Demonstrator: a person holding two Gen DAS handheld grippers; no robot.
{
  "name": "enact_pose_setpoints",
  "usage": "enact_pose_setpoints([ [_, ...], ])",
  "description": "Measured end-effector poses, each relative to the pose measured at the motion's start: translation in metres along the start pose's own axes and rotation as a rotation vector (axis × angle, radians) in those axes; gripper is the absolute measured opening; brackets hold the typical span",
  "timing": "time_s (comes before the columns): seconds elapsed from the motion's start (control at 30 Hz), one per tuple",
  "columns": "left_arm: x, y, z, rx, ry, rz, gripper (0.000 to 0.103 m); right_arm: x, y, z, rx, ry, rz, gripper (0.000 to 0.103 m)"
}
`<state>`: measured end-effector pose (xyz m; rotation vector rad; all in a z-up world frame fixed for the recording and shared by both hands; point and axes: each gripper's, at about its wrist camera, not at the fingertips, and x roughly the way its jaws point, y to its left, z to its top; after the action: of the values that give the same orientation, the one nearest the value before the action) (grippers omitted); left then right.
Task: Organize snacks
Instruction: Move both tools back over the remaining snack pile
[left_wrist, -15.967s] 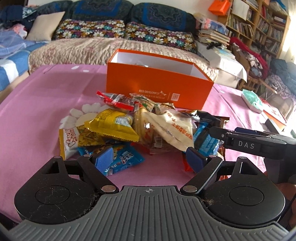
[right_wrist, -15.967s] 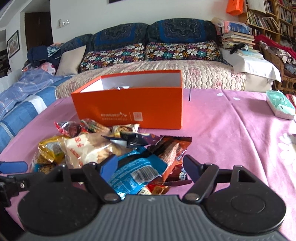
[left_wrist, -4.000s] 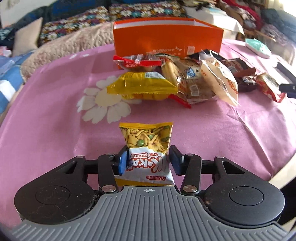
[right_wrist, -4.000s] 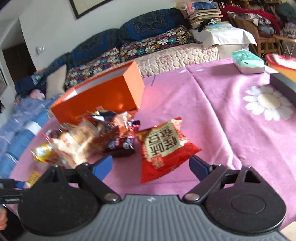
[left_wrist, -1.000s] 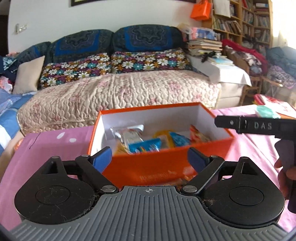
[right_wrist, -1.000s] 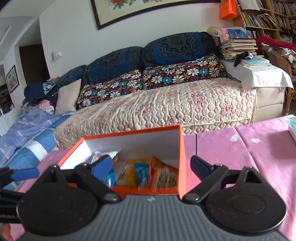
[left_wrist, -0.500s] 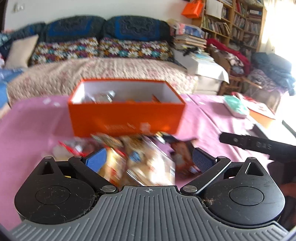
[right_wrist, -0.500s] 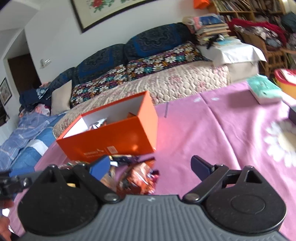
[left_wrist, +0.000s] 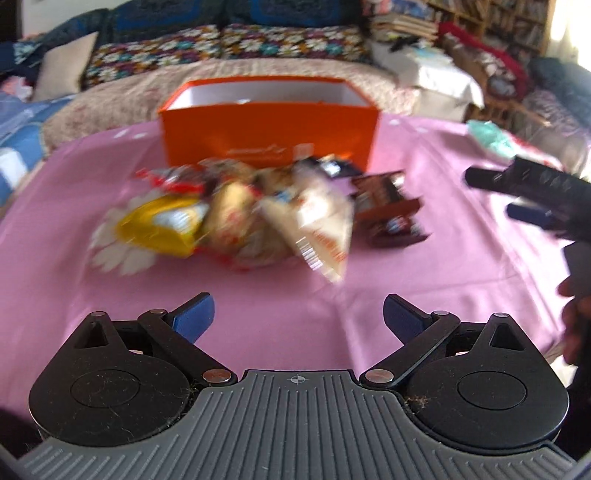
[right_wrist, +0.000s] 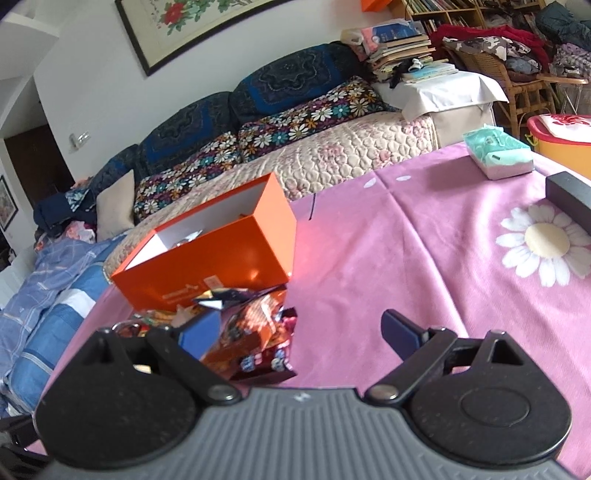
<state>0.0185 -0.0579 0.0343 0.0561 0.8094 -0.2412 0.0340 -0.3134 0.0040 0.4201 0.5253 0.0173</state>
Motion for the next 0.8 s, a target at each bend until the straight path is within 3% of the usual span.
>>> enact_pose_setpoints([
  [0.33, -0.018, 0.056, -0.03, -0.088, 0.045, 0.123, 0.078, 0.001, 0.033, -0.009, -0.024, 0.001, 0.072, 0.094],
  [0.8, -0.027, 0.062, -0.027, -0.072, 0.01, 0.171, 0.078, 0.024, 0.058, -0.012, -0.048, 0.036, 0.09, 0.094],
])
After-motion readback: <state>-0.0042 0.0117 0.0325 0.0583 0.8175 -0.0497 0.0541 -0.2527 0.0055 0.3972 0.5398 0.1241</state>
